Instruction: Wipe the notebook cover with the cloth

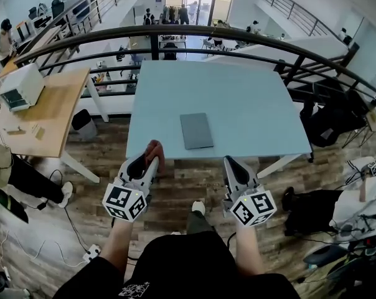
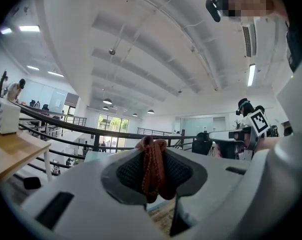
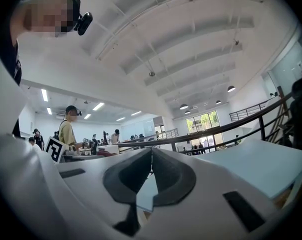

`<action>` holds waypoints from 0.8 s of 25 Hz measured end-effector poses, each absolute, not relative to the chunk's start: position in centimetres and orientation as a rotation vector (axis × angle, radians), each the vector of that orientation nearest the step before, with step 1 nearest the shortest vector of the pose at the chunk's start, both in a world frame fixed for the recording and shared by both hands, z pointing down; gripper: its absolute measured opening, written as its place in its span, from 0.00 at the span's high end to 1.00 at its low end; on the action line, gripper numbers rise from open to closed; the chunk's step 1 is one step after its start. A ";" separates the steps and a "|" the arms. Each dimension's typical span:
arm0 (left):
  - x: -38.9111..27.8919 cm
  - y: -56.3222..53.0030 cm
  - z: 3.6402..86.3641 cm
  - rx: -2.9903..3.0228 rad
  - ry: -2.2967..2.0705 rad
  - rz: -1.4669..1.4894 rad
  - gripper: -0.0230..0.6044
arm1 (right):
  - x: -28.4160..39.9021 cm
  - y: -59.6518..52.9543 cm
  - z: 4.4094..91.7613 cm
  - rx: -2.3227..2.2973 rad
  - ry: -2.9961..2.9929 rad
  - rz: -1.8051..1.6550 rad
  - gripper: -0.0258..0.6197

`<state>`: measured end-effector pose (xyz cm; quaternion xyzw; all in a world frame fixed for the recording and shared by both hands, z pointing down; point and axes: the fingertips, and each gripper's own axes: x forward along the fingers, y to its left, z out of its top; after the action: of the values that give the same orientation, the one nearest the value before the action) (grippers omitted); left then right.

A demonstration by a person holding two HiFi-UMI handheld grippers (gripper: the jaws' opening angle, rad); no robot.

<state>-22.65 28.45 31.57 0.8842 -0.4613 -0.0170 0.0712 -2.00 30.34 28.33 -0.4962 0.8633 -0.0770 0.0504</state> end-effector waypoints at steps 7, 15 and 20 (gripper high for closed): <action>-22.0 25.5 32.9 2.642 -1.387 -0.037 0.80 | -2.4 26.4 29.8 -1.467 2.677 -0.260 0.95; -20.4 19.3 33.7 2.588 -1.429 -0.036 0.80 | -0.8 18.9 30.5 -1.393 2.707 -0.324 0.95; -18.4 14.6 34.1 2.550 -1.451 -0.010 0.80 | 0.5 13.2 31.3 -1.344 2.749 -0.369 0.95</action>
<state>-18.35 14.58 34.09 0.8644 -0.4919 -0.0034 0.1035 0.46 13.24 31.27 -0.4358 0.8916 -0.1196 0.0296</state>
